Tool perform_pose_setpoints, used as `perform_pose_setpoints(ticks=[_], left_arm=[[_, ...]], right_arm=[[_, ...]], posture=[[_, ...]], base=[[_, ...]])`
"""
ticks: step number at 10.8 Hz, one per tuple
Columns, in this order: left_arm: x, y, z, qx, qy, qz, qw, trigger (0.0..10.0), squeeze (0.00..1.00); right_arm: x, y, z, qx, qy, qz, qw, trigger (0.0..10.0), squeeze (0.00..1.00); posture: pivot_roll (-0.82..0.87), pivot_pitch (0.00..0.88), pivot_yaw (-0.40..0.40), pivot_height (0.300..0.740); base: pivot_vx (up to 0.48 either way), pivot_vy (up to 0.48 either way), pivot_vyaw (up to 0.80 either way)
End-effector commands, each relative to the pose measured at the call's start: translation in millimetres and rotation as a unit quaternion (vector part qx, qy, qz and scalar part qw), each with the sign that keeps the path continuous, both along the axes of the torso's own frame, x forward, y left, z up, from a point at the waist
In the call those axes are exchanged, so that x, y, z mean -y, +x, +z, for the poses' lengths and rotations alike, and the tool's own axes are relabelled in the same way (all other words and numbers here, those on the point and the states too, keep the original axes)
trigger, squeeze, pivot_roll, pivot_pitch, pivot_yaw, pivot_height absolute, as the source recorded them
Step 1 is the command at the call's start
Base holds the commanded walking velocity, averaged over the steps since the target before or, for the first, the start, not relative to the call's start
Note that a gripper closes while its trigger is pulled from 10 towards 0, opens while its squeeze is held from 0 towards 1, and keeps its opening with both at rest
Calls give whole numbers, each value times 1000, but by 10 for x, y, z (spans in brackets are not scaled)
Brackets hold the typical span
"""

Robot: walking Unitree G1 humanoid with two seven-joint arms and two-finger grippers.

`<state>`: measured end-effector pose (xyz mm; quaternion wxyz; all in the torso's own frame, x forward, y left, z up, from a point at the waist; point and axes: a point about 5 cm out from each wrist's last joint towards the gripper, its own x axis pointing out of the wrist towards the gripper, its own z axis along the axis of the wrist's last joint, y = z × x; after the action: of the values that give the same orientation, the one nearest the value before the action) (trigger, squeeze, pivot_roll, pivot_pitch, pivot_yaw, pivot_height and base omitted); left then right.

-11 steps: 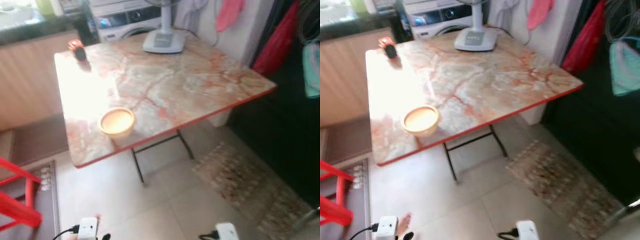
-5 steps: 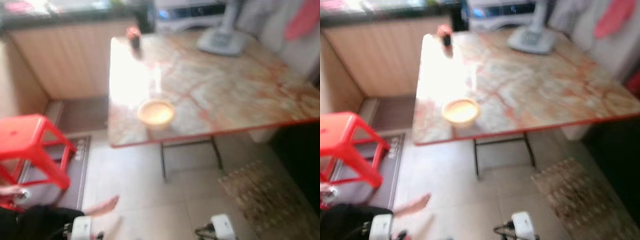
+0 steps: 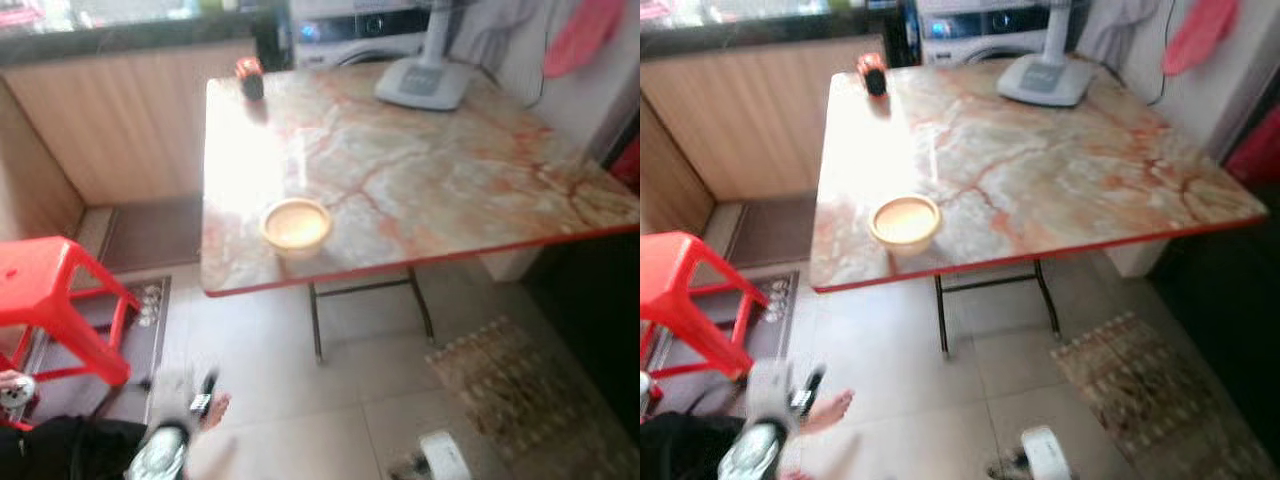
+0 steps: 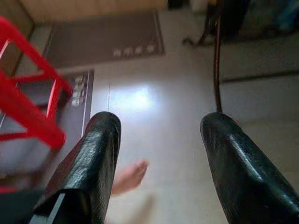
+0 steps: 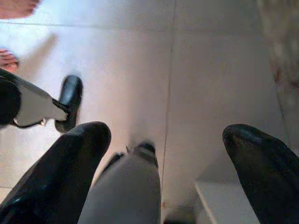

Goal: Restocking fridge

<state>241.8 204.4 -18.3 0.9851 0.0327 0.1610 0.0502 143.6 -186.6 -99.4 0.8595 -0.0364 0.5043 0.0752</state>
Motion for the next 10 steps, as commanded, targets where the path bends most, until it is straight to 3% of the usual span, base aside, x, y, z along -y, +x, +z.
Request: perform_pose_setpoints(ticks=[1,3,4,6,7,8,9,10], left_arm=[[-5,-45,-3,5,-5,1,1000,10000,0],[32,-75,68,39,-6,3,999,10000,0],[86,-127,167,73,10,-11,997,10000,0],[125,-90,452,141,45,-22,989,10000,0],[153,-23,598,171,42,-20,984,10000,0],[213,54,843,213,47,-28,976,10000,0],[275,110,995,232,59,-46,970,10000,0],[343,184,1139,254,65,-67,963,10000,0]], right_arm=[[-79,2,-10,1,8,-15,1000,10000,0],[-115,-44,-30,-4,15,-28,1000,10000,0],[11,-19,-10,6,20,-95,995,10000,0],[121,-57,-8,0,3,-83,997,10000,0],[34,-36,-14,4,6,-85,996,10000,0],[16,8,-1,16,22,-147,989,10000,0],[-84,1,-13,12,21,-101,995,10000,0],[-115,-9,-19,11,25,-100,995,10000,0]], posture=[[1,49,29,740],[8,46,31,740],[5,42,30,740],[9,37,25,740],[6,28,27,740],[1,19,34,740],[3,12,40,740],[6,13,40,740]], base=[[0,0,0],[0,0,0],[0,0,0],[0,0,0],[0,0,0],[0,0,0],[0,0,0],[0,0,0]])
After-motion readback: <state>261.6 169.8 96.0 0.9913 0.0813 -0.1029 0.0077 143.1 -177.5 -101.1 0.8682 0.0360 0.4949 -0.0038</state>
